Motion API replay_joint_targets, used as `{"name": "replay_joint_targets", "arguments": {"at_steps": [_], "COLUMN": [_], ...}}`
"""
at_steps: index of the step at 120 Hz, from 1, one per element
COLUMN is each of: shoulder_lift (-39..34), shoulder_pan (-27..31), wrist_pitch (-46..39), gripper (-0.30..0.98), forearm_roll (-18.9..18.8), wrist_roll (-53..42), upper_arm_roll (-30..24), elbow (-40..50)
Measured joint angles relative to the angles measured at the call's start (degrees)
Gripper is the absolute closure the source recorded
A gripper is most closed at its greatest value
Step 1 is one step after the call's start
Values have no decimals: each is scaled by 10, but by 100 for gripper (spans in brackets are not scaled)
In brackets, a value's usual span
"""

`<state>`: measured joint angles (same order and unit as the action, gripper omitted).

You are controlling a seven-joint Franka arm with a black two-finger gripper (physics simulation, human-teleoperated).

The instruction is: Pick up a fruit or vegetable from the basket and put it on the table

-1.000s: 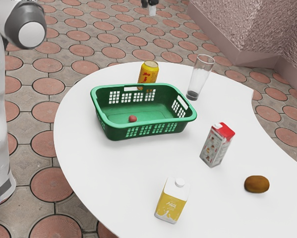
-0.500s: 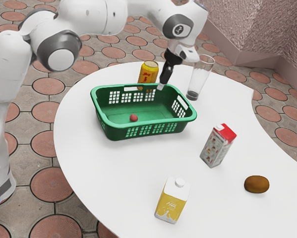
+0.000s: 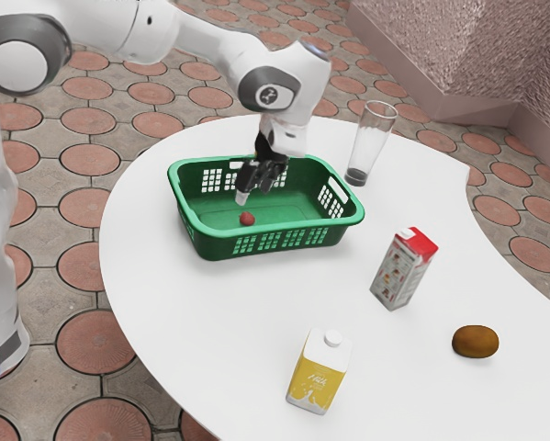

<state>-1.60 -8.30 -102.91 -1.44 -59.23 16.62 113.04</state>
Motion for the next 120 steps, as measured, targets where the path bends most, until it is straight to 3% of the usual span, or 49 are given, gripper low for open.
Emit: {"name": "replay_joint_targets", "arguments": {"at_steps": [26,57,88,120], "shoulder_lift": [-13,-17,-16,-15], "shoulder_pan": [-70,24,-11,2], "wrist_pitch": [-84,-124,-145,-156], "gripper": [0,0,0,0], "forearm_roll": [-3,-8,-8,-8], "wrist_roll": [-53,-95,-123,-141], "upper_arm_roll": [9,8,8,8], "elbow": [44,76,94,105]}}
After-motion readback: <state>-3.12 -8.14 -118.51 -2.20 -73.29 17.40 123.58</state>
